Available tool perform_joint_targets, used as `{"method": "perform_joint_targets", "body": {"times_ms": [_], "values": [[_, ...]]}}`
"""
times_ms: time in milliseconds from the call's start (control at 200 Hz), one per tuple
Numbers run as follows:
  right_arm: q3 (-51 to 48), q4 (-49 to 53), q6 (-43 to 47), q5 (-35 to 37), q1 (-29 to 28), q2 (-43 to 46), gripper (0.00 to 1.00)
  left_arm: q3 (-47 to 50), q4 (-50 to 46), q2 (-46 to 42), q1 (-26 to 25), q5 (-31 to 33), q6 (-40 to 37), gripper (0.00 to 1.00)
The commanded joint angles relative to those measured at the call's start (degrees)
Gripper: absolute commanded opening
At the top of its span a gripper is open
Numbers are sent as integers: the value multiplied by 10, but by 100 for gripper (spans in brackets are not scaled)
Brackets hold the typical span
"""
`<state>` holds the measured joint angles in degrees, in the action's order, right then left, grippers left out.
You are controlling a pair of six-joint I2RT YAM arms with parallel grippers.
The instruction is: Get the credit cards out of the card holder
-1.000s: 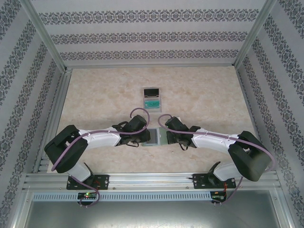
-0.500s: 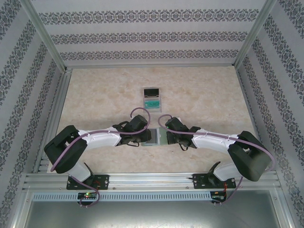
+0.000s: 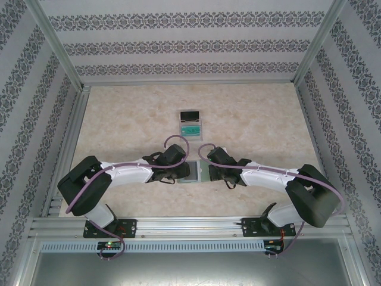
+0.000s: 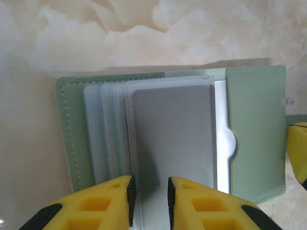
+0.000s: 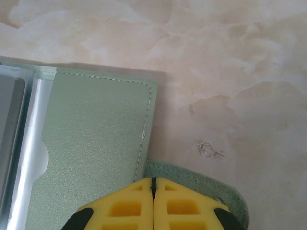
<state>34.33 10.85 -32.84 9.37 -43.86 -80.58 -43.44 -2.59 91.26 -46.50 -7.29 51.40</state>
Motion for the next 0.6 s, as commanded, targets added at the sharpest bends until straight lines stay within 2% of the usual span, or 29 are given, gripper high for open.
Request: {"method": "perform_joint_targets", "body": {"times_ms": [0,295,600], "values": [[-4,-5,-5,-6,0,-7,7,-7,17,15,-7,-22,1,29],[-4,-5,-5,-7,0,-7,7,-9,53,31,-8,-58,8,40],[-4,-6,-5,-6,1,-8,7,-1,103,18,-10,-87,13,43]]}}
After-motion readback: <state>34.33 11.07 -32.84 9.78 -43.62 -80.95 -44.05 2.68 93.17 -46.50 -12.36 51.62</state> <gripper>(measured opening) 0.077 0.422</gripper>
